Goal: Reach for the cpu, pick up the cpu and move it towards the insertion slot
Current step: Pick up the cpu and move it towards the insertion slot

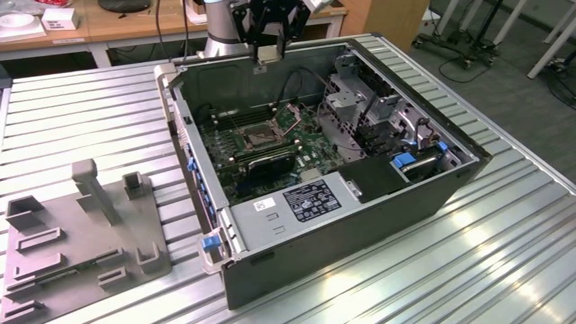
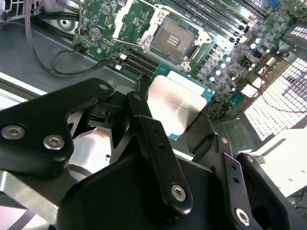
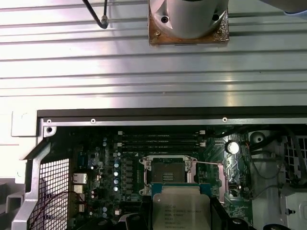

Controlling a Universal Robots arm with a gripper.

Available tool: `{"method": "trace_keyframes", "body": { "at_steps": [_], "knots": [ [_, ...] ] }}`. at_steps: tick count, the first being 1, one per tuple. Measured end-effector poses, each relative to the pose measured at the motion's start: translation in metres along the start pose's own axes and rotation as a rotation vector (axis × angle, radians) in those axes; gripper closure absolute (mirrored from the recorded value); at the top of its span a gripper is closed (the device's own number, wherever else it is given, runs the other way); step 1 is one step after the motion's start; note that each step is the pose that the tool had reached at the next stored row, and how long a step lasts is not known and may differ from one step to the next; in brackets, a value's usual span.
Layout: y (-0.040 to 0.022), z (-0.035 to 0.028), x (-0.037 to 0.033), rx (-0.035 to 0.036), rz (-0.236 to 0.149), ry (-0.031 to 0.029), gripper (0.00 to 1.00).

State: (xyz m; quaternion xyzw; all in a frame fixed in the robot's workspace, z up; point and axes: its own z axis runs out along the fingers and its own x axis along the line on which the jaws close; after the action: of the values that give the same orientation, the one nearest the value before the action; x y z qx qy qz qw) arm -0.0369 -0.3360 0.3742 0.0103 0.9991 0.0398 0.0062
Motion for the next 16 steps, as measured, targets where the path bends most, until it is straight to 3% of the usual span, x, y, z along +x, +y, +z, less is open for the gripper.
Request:
{"method": "trace_keyframes", "body": {
  "at_steps": [16],
  "knots": [
    [0.0, 0.0, 0.0, -0.0077, 0.0, 0.0002, 0.45]
  ]
}}
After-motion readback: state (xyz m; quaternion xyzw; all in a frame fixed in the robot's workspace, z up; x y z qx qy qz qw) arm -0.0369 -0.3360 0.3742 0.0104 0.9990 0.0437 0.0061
